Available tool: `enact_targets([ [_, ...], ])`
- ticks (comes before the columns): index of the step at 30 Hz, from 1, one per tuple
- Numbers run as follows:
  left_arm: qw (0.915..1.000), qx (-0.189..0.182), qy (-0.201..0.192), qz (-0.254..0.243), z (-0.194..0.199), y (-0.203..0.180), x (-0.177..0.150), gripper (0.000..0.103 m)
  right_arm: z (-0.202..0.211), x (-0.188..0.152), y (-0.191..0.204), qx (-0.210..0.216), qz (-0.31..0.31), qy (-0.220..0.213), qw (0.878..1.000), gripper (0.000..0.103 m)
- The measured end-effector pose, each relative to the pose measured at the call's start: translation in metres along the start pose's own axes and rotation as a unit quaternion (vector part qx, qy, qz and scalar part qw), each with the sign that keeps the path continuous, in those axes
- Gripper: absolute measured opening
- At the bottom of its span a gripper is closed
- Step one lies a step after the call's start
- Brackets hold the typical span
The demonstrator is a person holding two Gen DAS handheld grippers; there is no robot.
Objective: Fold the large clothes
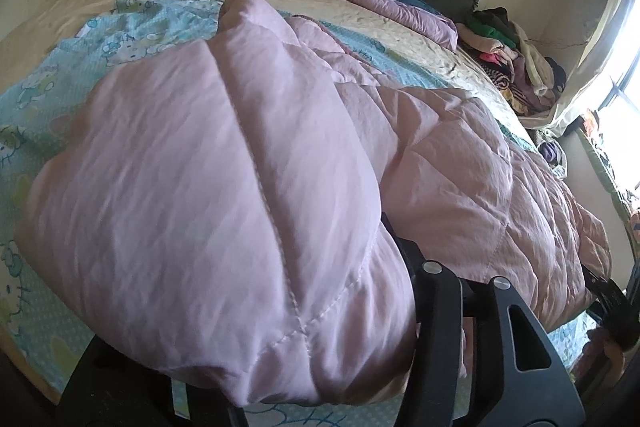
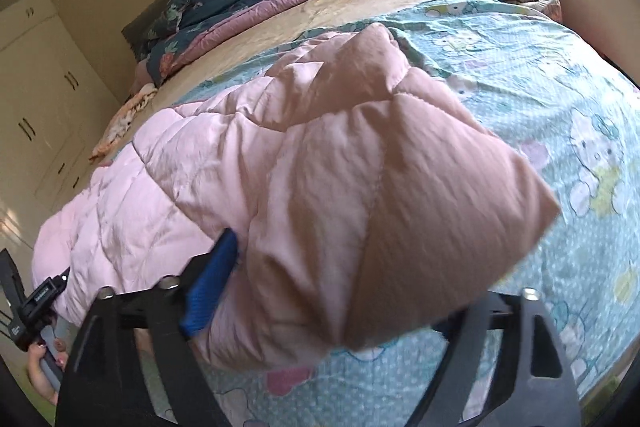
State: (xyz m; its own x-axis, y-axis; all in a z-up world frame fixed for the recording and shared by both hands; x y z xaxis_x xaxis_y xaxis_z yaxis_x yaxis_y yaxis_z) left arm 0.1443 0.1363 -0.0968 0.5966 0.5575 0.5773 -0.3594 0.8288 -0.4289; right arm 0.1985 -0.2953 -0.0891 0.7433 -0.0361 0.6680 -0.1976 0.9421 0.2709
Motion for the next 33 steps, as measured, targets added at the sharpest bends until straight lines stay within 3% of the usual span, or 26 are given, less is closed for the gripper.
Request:
enact_targets([
  [6,1.0,0.001,0.003,0.005,0.004,0.001,-0.001,0.052,0.018,-0.007,-0.008,-0.008,-0.008,-0.008,1.0,0.099],
  [16,0.9996,0.004,0.019,0.018,0.016,0.008,-0.006,0.073,0.046,-0.018,-0.026,-0.028,-0.016,-0.019,0.999,0.099],
  [20,0.9996,0.007,0.018,0.019,0.027,0.007,-0.009,0.093,0.057,-0.021,-0.026,-0.032,-0.009,-0.025,0.999,0.099],
  [28,0.9997,0.02,-0.003,0.01,0.062,0.005,-0.009,0.094,0.085,-0.023,-0.01,-0.044,0.027,-0.045,0.998,0.099],
  [33,0.9975,0.036,-0.056,-0.024,0.094,-0.005,-0.004,0.094,0.108,-0.021,0.008,-0.047,0.056,-0.068,0.995,0.099],
])
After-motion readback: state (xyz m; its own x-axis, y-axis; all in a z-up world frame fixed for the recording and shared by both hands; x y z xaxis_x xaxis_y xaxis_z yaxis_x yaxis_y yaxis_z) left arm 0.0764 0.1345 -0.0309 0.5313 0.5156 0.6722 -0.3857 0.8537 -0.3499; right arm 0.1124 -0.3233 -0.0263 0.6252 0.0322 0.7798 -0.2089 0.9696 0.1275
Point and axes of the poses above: each gripper's, at about its wrist camera, not at the fingertips, and z roughly against the way its jaws point, y to its left, x to its top, the point moved 6 cm from there along -z, roughly the way its jaws point, and after that the axes turned 9 degrees about z, right-handed, at the moved point
